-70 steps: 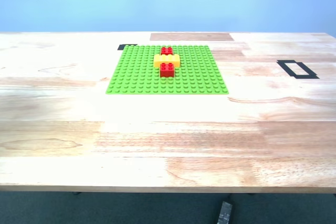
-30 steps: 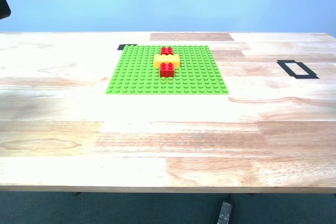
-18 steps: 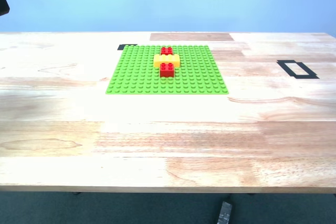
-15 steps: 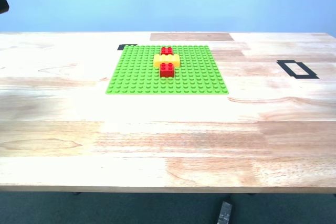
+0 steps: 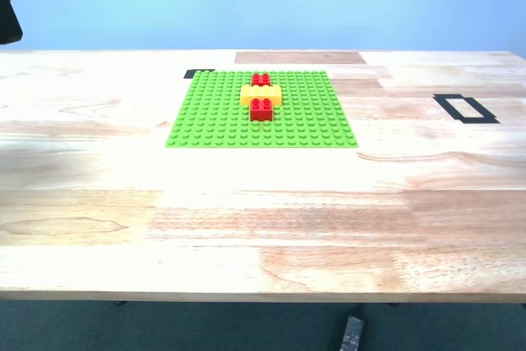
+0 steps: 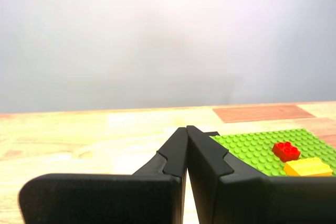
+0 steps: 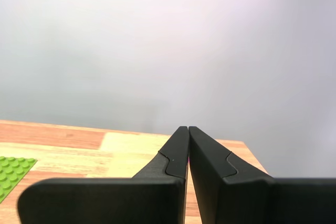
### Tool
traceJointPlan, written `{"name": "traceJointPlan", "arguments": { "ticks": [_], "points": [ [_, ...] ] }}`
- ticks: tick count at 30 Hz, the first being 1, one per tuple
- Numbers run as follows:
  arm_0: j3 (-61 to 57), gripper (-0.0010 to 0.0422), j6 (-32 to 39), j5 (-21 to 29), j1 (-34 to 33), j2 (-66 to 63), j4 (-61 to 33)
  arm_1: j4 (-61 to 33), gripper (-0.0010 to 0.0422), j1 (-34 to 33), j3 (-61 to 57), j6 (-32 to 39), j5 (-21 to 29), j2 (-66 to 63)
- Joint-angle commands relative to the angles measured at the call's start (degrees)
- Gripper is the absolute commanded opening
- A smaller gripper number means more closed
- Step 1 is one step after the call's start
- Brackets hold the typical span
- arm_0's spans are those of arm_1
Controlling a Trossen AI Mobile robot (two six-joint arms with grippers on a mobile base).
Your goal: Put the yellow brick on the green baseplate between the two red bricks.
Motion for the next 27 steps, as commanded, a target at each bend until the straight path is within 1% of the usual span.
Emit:
{"name": "traceJointPlan", "arguments": {
  "ticks": [1, 27],
  "points": [
    [0.02, 0.0, 0.11, 0.02, 0.0, 0.0, 1.31, 0.0, 0.0, 0.0, 0.04, 0.0, -0.02, 0.0],
    [0.0, 0.0, 0.09, 0.04, 0.0, 0.02, 0.04, -0.02, 0.0, 0.0, 0.04, -0.02, -0.02, 0.0]
  ]
}}
